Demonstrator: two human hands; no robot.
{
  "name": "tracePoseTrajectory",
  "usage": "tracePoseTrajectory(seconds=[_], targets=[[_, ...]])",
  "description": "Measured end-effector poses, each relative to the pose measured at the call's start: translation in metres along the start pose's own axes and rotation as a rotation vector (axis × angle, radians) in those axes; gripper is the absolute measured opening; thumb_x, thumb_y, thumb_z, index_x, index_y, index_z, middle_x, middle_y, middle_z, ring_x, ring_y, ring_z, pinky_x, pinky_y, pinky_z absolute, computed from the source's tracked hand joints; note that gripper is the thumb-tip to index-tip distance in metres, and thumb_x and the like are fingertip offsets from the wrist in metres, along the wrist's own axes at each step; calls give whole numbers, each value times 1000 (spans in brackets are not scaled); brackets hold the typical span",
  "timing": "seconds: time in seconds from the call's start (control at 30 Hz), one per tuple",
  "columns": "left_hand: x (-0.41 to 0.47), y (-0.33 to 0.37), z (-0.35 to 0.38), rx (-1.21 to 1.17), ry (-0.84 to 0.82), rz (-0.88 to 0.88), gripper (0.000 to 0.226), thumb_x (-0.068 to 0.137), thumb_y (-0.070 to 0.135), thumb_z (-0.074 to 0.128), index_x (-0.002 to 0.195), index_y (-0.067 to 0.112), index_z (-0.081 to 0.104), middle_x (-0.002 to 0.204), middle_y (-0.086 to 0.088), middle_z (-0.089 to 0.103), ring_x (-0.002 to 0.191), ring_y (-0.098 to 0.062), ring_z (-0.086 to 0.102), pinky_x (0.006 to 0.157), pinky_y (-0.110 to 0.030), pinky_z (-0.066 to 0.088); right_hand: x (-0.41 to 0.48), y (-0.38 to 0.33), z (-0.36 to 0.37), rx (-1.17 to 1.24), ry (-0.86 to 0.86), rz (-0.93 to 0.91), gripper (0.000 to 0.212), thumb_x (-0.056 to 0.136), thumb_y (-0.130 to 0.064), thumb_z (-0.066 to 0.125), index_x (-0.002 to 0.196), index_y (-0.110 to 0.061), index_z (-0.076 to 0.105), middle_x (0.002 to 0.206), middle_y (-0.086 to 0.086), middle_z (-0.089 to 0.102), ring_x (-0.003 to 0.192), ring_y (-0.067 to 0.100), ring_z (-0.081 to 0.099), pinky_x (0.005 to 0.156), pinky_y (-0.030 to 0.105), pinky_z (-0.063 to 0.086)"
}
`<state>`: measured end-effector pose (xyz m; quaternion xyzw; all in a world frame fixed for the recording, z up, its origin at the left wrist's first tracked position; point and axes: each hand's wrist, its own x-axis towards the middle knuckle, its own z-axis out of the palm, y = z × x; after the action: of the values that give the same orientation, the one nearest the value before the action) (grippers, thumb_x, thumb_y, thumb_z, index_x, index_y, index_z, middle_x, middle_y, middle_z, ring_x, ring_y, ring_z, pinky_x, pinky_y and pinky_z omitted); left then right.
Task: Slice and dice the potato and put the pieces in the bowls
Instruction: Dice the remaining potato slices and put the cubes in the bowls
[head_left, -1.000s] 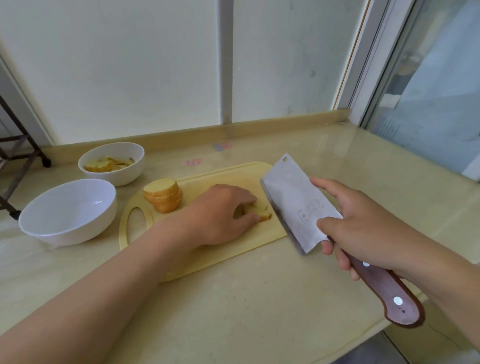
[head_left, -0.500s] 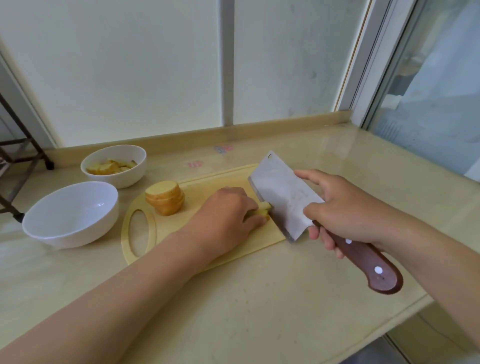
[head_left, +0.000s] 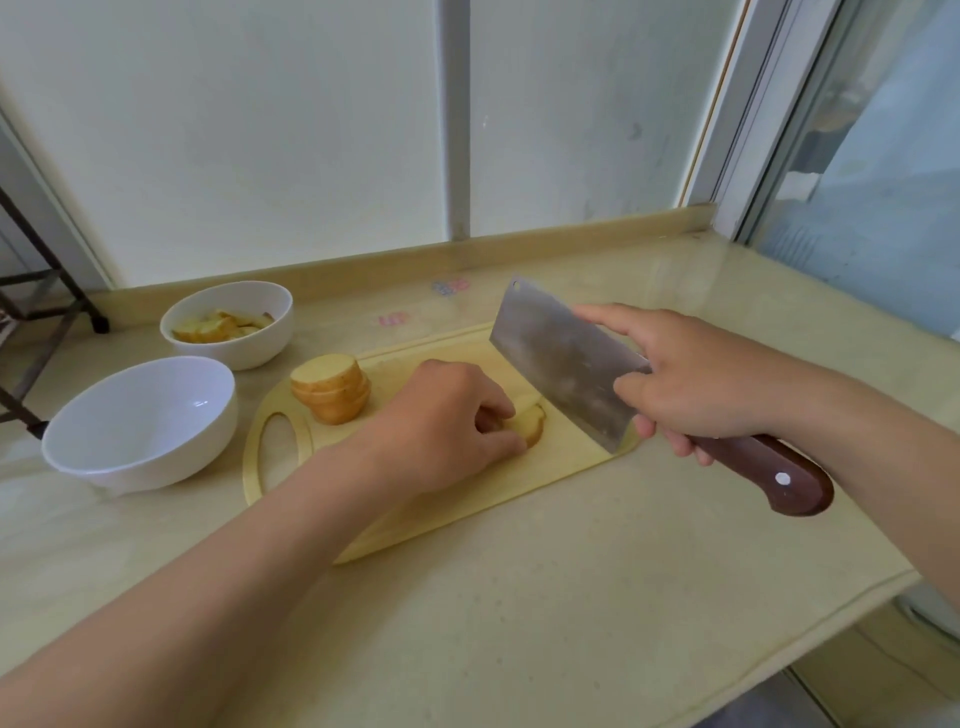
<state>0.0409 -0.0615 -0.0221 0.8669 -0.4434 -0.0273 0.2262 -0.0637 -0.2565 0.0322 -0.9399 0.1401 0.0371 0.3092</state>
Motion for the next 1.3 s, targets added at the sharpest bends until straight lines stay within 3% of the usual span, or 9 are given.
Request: tracePoseTrajectory(seconds=[0.1, 0.23, 0.4, 0.67, 0.97, 1.1, 1.23, 1.3], targets=[[1, -6, 1, -3, 27, 53, 32, 83, 36, 74, 88, 5, 73, 91, -7, 70, 82, -18, 60, 78, -36, 50, -3, -8, -2, -98, -52, -25, 79, 102, -9, 45, 156, -61, 20, 86, 7, 66, 45, 15, 62, 49, 38, 60], [1, -10, 8, -29, 98, 131, 23, 84, 33, 74, 92, 12, 77, 92, 0, 70, 78, -11, 59, 75, -32, 49, -6, -18, -1, -180, -82, -64, 79, 102, -8, 42, 158, -59, 17, 84, -13, 47, 46, 16, 63, 51, 39, 61], [3, -13, 18, -25, 164, 184, 24, 84, 29, 74, 79, 6, 75, 80, -5, 69, 73, -13, 57, 70, -35, 47, -6, -20, -3, -214, -78, -85, 80, 102, -6, 40, 159, -57, 16, 79, -12, 45, 41, 13, 61, 49, 38, 60], [0, -17, 20, -16, 132, 362, 16, 87, 18, 66, 98, 14, 76, 97, 1, 67, 85, -16, 61, 76, -31, 50, -21, -22, -3, -211, -24, -36, 79, 101, -10, 42, 157, -60, 17, 88, -5, 54, 46, 17, 63, 47, 41, 61], [1, -22, 22, -30, 178, 412, 11, 86, 14, 67, 88, 12, 77, 89, 2, 69, 77, -15, 61, 71, -34, 51, -44, -29, 3, -202, -70, 2, 79, 102, -11, 42, 155, -64, 16, 89, -14, 49, 45, 18, 63, 49, 43, 62], [1, -23, 22, -40, 191, 427, 10, 85, 15, 68, 87, 13, 77, 89, 3, 70, 77, -14, 62, 70, -33, 52, -51, -36, 4, -257, -102, 28, 79, 102, -13, 39, 155, -64, 12, 87, -4, 53, 46, 20, 65, 49, 41, 62], [3, -25, 24, -39, 197, 445, 11, 84, 15, 68, 86, 12, 78, 87, 2, 71, 74, -17, 64, 67, -34, 52, -37, -51, 22, -421, -111, 4, 83, 99, -10, 41, 160, -50, 1, 77, 10, 60, 41, 18, 63, 45, 35, 60], [3, -25, 24, -34, 199, 450, 9, 82, 12, 69, 86, 12, 78, 87, 1, 71, 72, -19, 64, 64, -34, 52, -15, -57, 29, -400, -71, -23, 83, 96, -6, 43, 162, -41, 5, 78, 11, 61, 38, 16, 61, 40, 30, 55]])
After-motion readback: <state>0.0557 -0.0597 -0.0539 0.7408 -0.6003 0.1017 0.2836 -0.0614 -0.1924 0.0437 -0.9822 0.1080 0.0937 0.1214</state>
